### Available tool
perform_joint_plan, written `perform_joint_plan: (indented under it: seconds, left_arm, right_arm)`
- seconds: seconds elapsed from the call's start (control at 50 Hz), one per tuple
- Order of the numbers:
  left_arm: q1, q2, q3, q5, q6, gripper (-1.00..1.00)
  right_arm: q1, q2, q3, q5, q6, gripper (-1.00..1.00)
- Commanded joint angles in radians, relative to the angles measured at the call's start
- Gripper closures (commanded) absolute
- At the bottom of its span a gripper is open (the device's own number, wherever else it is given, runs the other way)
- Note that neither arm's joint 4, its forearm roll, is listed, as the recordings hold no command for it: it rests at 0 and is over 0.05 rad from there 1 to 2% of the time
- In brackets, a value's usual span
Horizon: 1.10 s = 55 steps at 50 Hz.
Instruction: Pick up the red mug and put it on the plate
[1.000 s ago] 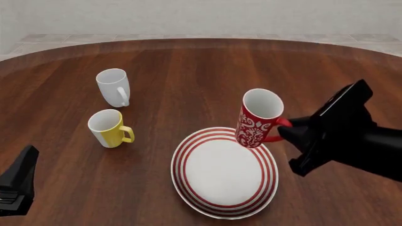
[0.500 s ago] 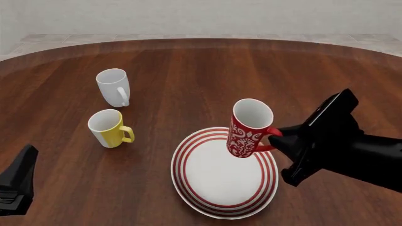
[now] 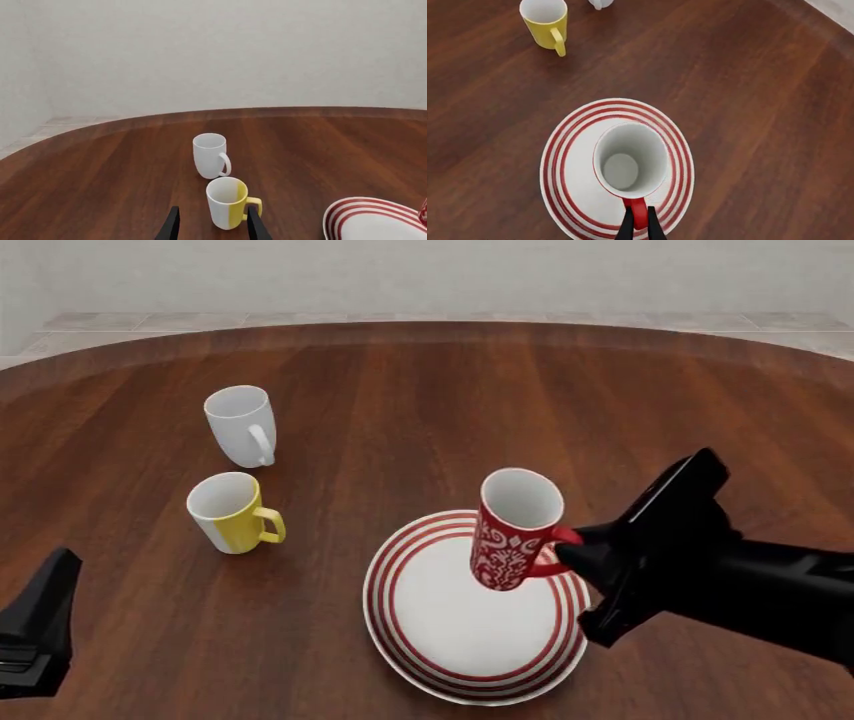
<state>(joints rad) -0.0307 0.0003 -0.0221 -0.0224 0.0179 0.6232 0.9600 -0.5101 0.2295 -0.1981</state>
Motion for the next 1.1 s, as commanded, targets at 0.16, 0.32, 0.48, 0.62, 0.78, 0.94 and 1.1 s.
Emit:
perform_joint_plan:
  seconds: [0.16,0.32,0.48,0.62,0.78,0.94,1.1]
  left_arm:
    - [0.000,0.000,-0.007,0.007,-0.002,-1.00]
    - [0.002,0.000,-0.009,0.009,-0.003,-1.00]
    - [0.002,0.000,-0.013,0.012,-0.004,-1.00]
    - [0.003,0.000,-0.007,0.005,-0.005,-1.00]
    - [0.002,0.000,-0.007,0.003,-0.006,-1.00]
    - [0.001,0.000,-0.013,0.008,-0.005,-1.00]
    - [0.002,0.000,-0.009,0.002,-0.006,-1.00]
  right_arm:
    - [0.008,0.057,0.026,-0.062,0.025,1.00]
    - [0.007,0.080,0.032,-0.086,0.023,1.00]
    - [0.009,0.109,0.038,-0.111,0.037,1.00]
    - [0.013,0.125,0.036,-0.118,0.042,1.00]
    - [0.020,0.142,0.038,-0.130,0.049,1.00]
    - [0.015,0.145,0.039,-0.130,0.046,1.00]
    - [0.007,0.162,0.045,-0.144,0.041,1.00]
